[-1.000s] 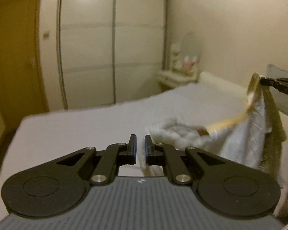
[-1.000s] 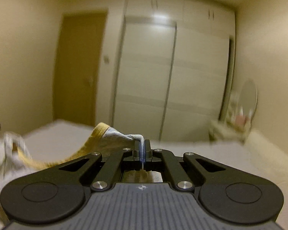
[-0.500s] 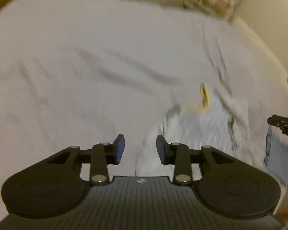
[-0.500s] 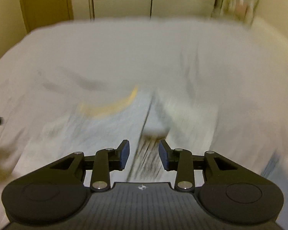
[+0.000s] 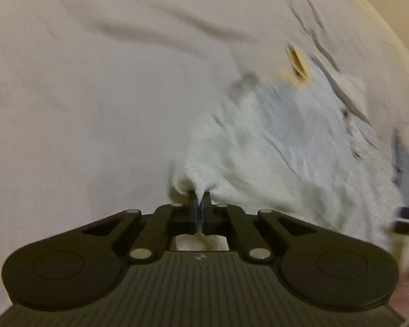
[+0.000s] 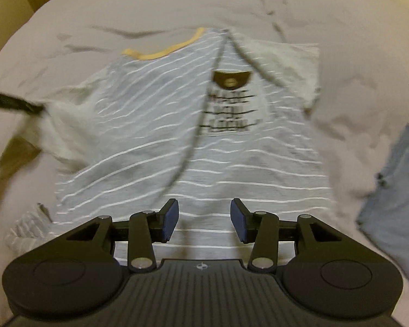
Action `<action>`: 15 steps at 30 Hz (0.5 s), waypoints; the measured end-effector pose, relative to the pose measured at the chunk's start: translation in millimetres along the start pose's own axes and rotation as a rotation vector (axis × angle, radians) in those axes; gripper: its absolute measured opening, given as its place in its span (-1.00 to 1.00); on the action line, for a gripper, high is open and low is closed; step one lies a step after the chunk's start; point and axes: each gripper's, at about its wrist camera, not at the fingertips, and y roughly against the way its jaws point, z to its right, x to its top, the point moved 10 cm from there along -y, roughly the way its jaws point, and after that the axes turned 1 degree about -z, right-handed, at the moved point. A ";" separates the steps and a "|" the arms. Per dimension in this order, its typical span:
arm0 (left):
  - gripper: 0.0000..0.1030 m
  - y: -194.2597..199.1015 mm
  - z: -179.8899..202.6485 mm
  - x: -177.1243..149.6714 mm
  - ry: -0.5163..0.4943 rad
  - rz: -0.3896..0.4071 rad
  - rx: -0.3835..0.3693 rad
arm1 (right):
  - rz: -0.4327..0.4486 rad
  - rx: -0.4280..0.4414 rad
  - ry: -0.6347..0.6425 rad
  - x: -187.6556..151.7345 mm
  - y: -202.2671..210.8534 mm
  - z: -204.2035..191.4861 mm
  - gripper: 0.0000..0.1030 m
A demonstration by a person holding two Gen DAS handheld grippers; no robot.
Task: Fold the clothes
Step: 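Lay the T-shirt flat on the bed and open both grippers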
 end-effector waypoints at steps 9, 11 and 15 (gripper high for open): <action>-0.55 41.6 -74.7 50.5 0.064 0.120 0.166 | -0.024 -0.050 -0.018 -29.6 22.2 39.0 -0.06; -0.36 48.9 -58.0 28.2 0.072 0.110 0.136 | -0.033 -0.056 -0.004 -40.1 26.8 43.1 -0.05; -0.31 55.1 2.3 -46.8 0.047 0.032 0.020 | -0.055 -0.071 -0.003 -63.3 33.8 56.6 0.00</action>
